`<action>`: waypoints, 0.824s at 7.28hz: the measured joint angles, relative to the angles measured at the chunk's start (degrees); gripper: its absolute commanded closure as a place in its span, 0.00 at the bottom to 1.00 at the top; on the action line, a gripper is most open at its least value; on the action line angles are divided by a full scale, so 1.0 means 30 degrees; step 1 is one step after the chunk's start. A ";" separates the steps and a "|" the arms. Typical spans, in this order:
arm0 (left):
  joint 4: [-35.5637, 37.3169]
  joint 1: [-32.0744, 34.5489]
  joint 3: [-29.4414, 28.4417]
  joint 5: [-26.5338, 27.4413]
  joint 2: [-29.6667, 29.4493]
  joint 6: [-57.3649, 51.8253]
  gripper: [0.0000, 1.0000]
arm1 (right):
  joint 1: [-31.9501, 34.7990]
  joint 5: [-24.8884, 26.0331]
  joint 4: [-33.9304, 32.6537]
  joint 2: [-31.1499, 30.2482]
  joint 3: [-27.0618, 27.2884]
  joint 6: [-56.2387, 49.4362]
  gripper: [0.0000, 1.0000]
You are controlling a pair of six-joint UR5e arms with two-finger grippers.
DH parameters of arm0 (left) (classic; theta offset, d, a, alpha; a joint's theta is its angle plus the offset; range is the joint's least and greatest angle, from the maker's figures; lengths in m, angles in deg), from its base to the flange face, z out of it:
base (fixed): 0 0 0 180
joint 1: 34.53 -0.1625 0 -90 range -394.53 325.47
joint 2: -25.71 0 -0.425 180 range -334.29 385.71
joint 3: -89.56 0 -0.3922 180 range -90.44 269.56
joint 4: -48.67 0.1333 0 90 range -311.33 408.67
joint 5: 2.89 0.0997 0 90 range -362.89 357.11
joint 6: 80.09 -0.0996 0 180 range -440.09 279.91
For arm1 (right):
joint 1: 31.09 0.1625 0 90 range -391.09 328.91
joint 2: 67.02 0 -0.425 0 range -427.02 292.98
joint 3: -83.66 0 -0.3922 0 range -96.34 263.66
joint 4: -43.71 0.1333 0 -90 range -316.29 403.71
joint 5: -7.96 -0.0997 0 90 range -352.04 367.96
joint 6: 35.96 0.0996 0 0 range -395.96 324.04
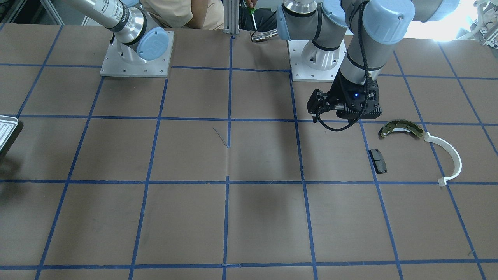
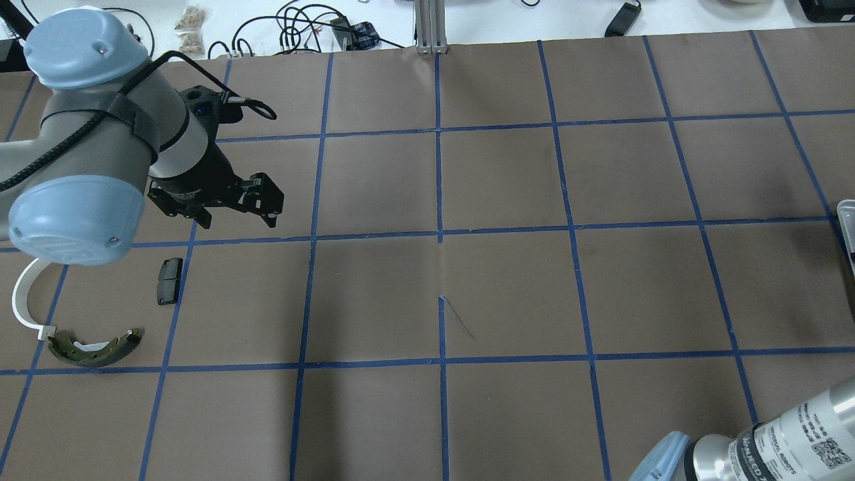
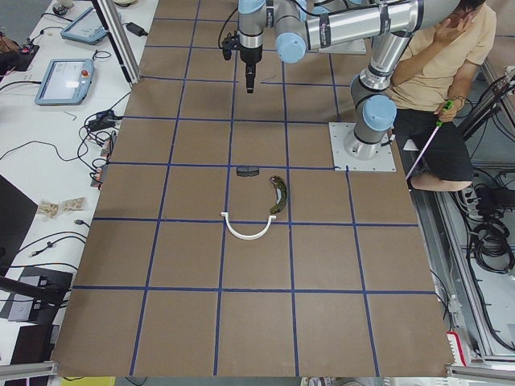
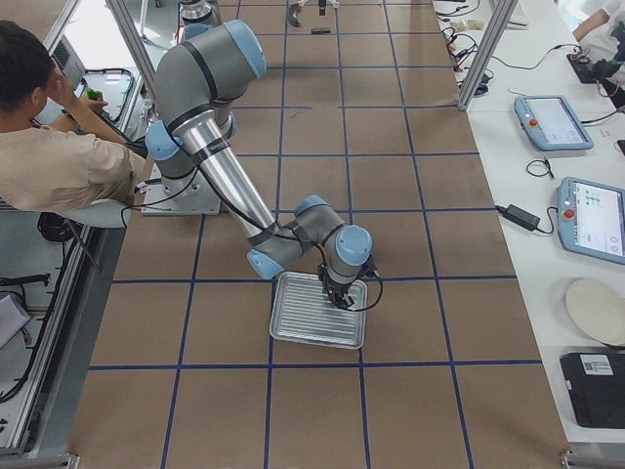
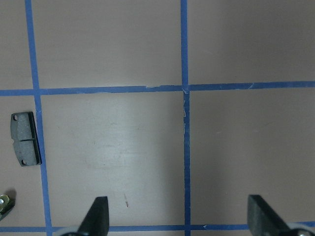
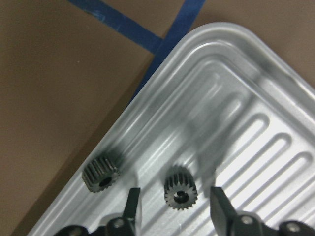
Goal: Place bearing gear from tray to pile
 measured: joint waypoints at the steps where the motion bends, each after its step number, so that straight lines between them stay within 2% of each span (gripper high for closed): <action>1: -0.0461 0.0009 -0.0073 -0.0023 0.0158 -0.0022 0.00 | 0.0006 -0.0096 0.0002 0.0004 0.0000 0.0090 0.90; 2: -0.1154 0.0027 -0.0376 -0.0079 0.0247 -0.0016 0.00 | 0.0009 -0.0240 -0.0020 -0.0007 -0.0003 0.0143 1.00; 4: -0.3217 0.0169 -0.1780 -0.0183 0.0214 0.0141 0.00 | 0.0129 -0.0366 -0.0024 -0.0279 -0.0128 0.0256 1.00; 6: -0.3979 0.0174 -0.2407 -0.0250 0.0100 0.0201 0.00 | 0.1184 -0.0363 0.0349 -0.1174 -0.0058 0.1152 1.00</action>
